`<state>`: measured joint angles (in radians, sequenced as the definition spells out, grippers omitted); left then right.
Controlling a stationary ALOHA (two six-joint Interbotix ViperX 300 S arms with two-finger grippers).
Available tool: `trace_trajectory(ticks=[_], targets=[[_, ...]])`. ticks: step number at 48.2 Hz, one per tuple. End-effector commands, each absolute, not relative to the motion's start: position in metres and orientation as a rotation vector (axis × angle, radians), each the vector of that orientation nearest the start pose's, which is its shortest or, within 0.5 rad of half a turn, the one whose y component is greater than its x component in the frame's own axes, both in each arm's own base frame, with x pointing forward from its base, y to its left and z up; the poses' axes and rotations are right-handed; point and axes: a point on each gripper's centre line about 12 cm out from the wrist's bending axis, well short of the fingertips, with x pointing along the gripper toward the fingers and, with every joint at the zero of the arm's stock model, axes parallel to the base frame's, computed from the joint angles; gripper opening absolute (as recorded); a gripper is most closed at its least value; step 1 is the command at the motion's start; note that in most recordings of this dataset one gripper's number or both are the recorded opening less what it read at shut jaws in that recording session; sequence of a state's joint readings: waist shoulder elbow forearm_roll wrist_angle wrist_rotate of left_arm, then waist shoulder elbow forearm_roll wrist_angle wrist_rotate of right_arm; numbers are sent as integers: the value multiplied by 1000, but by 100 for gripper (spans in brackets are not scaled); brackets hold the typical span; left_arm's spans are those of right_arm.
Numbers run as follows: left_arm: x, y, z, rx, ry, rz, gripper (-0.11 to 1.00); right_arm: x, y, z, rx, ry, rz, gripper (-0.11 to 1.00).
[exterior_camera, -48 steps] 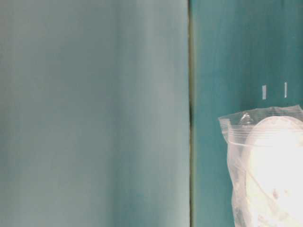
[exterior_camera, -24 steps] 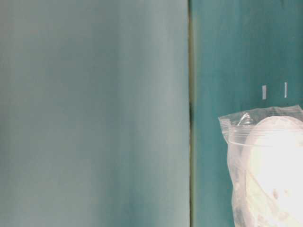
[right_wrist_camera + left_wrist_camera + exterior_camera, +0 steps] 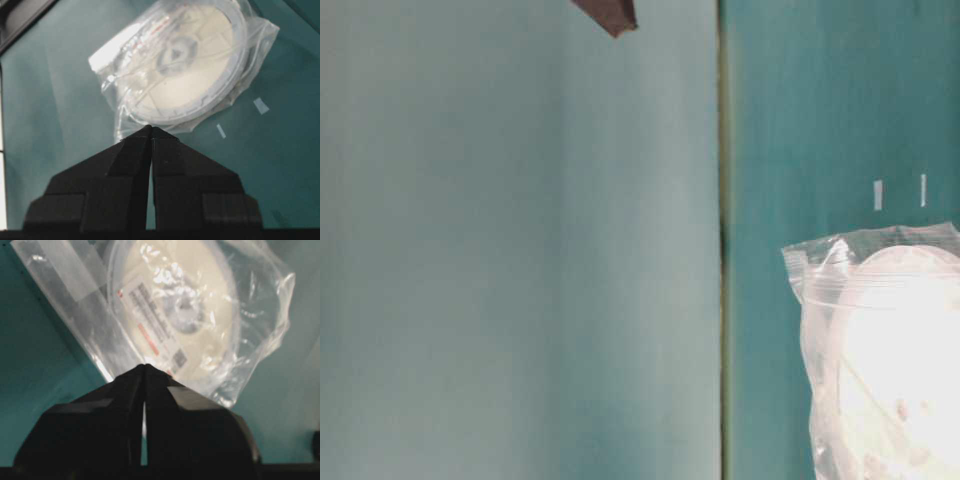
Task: Take out the reel from the clear zip bag.
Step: 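Move the left gripper toward the left edge of the clear zip bag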
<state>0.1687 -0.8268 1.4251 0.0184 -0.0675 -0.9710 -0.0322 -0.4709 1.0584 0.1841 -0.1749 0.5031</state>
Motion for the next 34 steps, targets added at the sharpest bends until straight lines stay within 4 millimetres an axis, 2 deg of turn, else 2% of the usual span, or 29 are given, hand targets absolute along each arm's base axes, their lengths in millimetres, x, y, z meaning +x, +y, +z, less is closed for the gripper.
trace_trajectory(ticks=[1, 5, 14, 17, 19, 25, 30, 34], targets=[[169, 29, 145, -978, 392, 400, 10, 282, -14, 213, 694, 362, -206, 0], [168, 29, 140, -980, 414, 411, 27, 285, -14, 211, 702, 367, -214, 0], [171, 30, 133, -1005, 446, 436, 82, 290, -15, 208, 719, 380, -225, 0], [172, 30, 130, -1030, 452, 448, 94, 290, -15, 208, 722, 380, -227, 0], [173, 30, 127, -1040, 461, 457, 95, 290, -15, 208, 723, 380, -227, 0], [177, 31, 120, -1048, 479, 468, 89, 289, -14, 207, 723, 383, -227, 0], [187, 32, 122, -1052, 434, 442, 90, 289, -15, 206, 729, 383, -231, 0], [192, 32, 113, -1057, 462, 457, 90, 289, -15, 206, 730, 383, -231, 0]])
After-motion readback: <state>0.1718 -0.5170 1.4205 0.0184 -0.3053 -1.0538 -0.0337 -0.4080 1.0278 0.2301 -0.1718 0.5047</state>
